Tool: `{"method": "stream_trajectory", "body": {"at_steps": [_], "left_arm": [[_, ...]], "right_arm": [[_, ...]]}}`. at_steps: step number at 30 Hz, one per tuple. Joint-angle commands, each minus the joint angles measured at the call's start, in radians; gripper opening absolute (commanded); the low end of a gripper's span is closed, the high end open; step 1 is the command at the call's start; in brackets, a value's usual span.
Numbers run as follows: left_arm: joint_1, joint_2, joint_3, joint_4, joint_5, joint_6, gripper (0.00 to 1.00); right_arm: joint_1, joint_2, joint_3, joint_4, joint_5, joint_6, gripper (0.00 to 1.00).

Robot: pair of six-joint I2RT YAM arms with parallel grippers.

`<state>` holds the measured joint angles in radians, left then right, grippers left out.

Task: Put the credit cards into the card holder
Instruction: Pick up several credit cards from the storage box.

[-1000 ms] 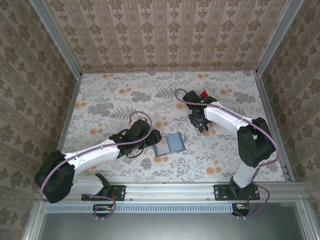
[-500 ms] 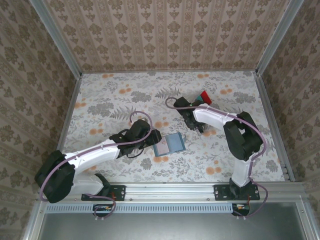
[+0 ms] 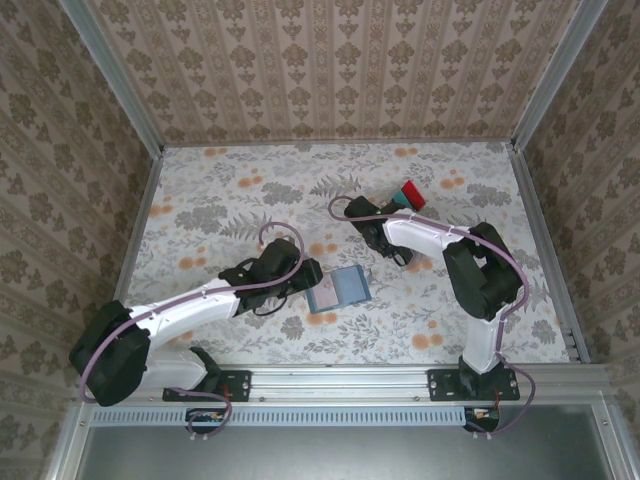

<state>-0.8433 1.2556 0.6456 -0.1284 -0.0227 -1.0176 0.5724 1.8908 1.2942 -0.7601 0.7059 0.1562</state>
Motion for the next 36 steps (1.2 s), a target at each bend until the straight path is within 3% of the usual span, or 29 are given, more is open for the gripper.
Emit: {"method": "stream_trajectory", "body": {"at_steps": [1, 10, 26, 36], "left_arm": [[0.006, 0.001, -0.014, -0.019, 0.000, -0.008, 0.63], [0.009, 0.002, -0.015, -0.023, 0.002, -0.010, 0.63], [0.013, 0.005, -0.002, -0.042, 0.009, -0.004, 0.63], [0.018, 0.047, 0.008, -0.019, 0.024, -0.002, 0.63]], "right_arm": [[0.003, -0.029, -0.010, 0.004, 0.053, -0.004, 0.24], [0.003, -0.034, -0.015, 0.008, 0.044, -0.006, 0.13], [0.003, -0.073, -0.024, 0.008, -0.003, -0.004, 0.06], [0.004, -0.062, -0.018, -0.005, -0.119, -0.023, 0.04]]}}
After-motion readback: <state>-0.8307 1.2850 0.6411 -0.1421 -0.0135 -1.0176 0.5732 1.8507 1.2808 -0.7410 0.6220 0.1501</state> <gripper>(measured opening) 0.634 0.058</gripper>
